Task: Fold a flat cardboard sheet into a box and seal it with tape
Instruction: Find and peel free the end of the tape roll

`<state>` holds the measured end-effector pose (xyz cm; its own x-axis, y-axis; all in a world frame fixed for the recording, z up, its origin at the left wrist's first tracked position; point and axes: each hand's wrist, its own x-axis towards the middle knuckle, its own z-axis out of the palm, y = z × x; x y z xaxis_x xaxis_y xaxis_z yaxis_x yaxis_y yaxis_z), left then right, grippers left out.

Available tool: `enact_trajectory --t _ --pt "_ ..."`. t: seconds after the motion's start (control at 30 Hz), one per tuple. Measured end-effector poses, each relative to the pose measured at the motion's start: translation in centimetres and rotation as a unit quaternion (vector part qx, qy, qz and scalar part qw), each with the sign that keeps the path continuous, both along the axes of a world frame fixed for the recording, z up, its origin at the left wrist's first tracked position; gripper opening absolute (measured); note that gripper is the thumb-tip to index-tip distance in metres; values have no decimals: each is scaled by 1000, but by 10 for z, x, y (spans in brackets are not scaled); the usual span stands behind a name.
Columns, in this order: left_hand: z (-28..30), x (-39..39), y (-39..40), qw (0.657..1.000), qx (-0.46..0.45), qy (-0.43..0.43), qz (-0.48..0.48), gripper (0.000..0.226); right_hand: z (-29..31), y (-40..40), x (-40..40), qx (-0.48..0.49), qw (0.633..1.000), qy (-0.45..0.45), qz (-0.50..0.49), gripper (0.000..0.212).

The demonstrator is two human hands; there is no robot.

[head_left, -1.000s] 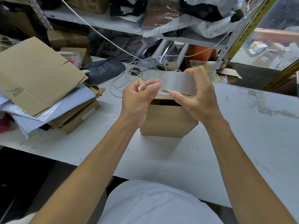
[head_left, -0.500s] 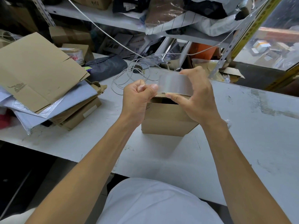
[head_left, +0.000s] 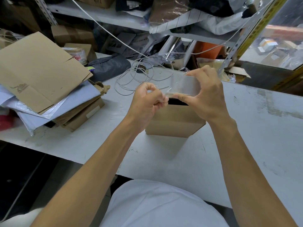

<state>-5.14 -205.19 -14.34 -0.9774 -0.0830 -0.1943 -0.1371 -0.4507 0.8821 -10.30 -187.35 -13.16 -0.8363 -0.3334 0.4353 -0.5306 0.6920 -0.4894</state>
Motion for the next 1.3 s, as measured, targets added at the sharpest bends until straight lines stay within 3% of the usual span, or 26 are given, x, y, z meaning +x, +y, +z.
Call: enact_trajectory --t 0.13,0.3,0.5,0.57,0.67,0.7,0.93,1.2,1.3 --pt "2 2 -3 1000 13 -20 -5 35 4 2 -5 21 1000 -8 7 69" --pt "-3 1 -8 996 -74 -47 14 57 4 0 -2 14 1000 -15 23 73" --pt "-1 0 -7 996 -59 -63 35 66 8 -2 0 3 1000 1 19 73" --pt "1 0 -10 994 -88 -54 23 59 9 -2 1 6 1000 5 18 73" --pt "6 0 -11 992 -125 -27 -15 14 11 -1 0 3 1000 5 13 75" --pt "7 0 -11 991 -131 -24 -23 8 12 -1 -1 5 1000 6 13 75" --pt "11 0 -21 972 -227 -9 -57 19 15 5 0 12 1000 9 18 75" --pt "19 0 -25 974 -187 -2 -126 17 18 0 -2 31 999 24 36 75" --pt "18 1 -29 968 -214 13 -132 17 23 2 -3 38 998 15 46 75"
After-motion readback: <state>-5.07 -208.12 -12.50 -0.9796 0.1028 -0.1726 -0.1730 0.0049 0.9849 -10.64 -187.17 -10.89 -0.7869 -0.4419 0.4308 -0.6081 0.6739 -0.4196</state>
